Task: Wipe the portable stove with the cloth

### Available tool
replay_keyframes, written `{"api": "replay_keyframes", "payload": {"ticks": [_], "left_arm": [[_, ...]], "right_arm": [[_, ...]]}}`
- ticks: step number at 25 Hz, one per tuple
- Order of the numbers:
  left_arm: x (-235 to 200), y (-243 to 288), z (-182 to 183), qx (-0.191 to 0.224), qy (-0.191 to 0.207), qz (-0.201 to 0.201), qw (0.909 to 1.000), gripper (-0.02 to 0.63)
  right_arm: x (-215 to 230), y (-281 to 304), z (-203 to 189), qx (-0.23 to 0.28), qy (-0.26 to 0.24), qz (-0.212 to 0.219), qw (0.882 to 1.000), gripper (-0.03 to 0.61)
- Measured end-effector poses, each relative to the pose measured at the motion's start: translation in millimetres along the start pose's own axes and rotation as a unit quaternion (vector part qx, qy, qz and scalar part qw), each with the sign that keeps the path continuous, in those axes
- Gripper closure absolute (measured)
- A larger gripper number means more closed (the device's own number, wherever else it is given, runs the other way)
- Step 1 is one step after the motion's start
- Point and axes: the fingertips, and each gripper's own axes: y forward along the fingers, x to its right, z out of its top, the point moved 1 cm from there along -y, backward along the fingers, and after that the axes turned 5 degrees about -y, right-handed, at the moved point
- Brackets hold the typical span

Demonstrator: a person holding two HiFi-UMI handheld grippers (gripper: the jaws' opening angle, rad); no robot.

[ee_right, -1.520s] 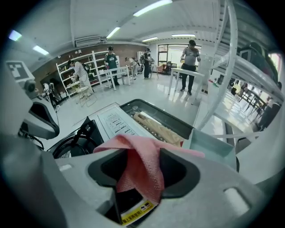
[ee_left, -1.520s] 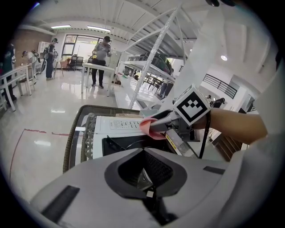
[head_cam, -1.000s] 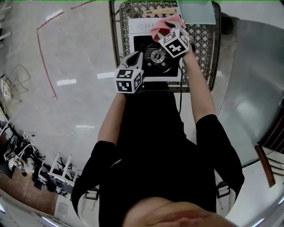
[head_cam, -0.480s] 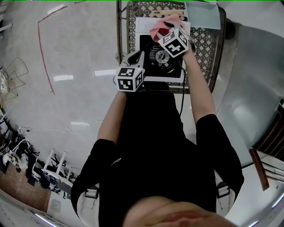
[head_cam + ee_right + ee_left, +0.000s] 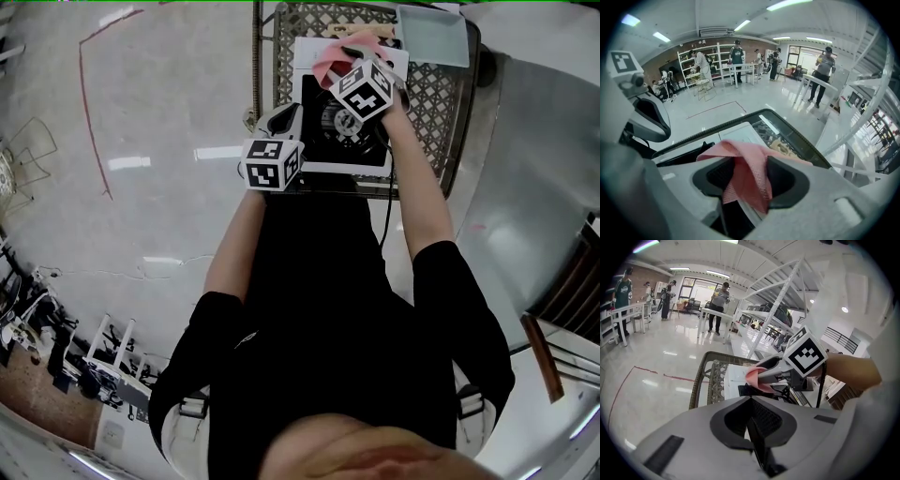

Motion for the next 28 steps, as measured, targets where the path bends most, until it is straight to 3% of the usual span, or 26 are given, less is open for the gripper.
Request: {"api": "replay_keyframes", "payload": {"ticks": [28], "left_arm": [[-37.0, -17.1, 6.5, 0.003, -0.014, 0.013, 0.9998, 0.614]], "right_arm": [[-23.0, 25.5, 47.1, 0.007, -0.028, 0.031, 0.999, 0.354]]}}
